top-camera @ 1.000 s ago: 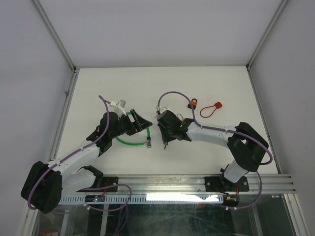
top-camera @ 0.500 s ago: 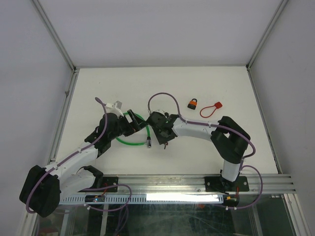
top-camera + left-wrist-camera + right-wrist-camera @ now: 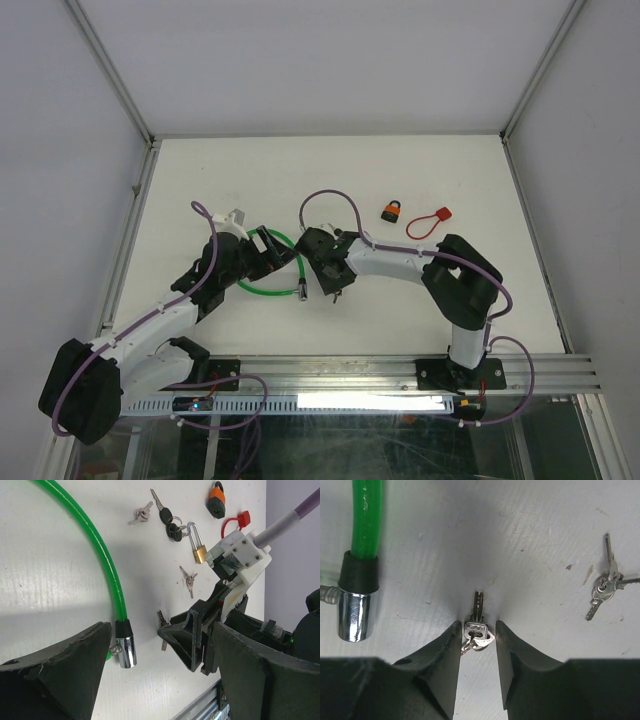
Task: Unlock with the key
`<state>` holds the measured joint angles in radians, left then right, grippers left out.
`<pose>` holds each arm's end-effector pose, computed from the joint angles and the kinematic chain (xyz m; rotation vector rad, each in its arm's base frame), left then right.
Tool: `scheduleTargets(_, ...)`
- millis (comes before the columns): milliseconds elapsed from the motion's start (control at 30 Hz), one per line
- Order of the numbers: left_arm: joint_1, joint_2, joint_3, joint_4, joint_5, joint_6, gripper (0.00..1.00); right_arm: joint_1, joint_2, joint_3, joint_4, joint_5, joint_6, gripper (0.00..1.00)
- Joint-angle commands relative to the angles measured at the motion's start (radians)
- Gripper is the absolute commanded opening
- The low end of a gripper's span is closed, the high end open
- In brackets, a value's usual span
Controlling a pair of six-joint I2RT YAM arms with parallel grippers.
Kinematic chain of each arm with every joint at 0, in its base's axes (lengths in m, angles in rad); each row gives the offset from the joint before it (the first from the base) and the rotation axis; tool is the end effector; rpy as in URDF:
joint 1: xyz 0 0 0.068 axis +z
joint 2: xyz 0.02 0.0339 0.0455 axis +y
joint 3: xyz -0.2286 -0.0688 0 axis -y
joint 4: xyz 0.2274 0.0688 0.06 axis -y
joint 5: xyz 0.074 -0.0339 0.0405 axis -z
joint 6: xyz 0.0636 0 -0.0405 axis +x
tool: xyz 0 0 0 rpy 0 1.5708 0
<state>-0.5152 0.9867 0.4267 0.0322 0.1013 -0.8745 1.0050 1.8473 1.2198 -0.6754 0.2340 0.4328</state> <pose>0.2031 -0.1224 0.1651 -0.3359 2.2143 -0.9107 0.1935 0.2771 0.1175 -0.7443 2.6866 0.0008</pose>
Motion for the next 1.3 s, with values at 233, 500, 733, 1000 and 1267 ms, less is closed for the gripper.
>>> scheduleTargets(233,0.007,-0.024,0.011,0.023,-0.001,0.023,0.85,0.003,0.02,0.019,-0.022,-0.03,0.022,0.27)
scheduleTargets(500,0.008,-0.02,0.025,0.047,0.057,0.027,0.84,0.0,-0.085,-0.051,0.083,-0.02,0.032,0.15)
scheduleTargets(733,0.007,-0.024,0.027,0.063,0.079,0.017,0.84,-0.003,-0.145,-0.106,0.167,-0.009,0.027,0.1)
scheduleTargets(1000,0.007,-0.014,0.027,0.09,0.11,0.007,0.84,-0.007,-0.204,-0.168,0.254,-0.04,0.022,0.15)
scheduleTargets(1267,0.008,-0.025,0.011,0.088,0.093,0.009,0.84,-0.024,-0.176,-0.158,0.207,-0.073,-0.077,0.38)
